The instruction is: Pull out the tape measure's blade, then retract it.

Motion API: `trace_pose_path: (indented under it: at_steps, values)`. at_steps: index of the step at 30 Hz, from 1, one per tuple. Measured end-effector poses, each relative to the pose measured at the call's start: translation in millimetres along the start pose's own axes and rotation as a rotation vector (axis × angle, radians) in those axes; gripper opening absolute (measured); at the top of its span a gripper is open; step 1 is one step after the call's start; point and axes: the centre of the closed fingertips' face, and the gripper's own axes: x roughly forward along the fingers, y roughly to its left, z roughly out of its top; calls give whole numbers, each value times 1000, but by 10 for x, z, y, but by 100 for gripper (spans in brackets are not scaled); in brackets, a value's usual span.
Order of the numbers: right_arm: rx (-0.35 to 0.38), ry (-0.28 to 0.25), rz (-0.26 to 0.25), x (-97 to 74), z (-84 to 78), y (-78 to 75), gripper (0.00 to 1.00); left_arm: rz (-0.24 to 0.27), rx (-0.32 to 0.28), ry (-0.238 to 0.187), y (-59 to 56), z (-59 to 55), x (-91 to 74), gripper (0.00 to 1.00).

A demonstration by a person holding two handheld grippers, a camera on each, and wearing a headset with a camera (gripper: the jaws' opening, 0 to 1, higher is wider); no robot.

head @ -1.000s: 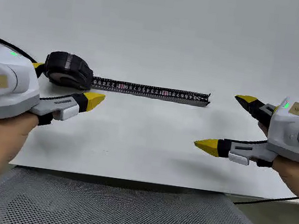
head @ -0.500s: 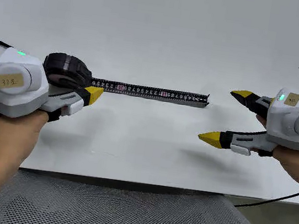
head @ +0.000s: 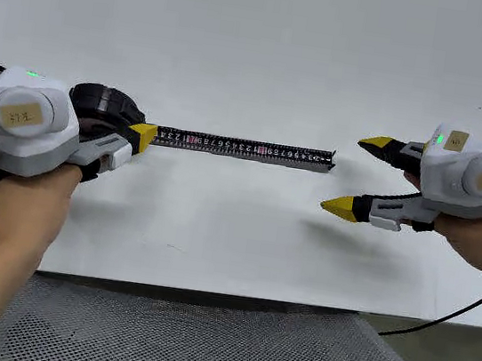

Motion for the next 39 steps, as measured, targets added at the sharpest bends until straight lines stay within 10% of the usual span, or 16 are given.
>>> trace_pose_path:
  at_steps: [39]
  values:
    - [-185, 135, 109, 259, -60, -166, 32, 57, -32, 4, 97, 6, 66, 60]
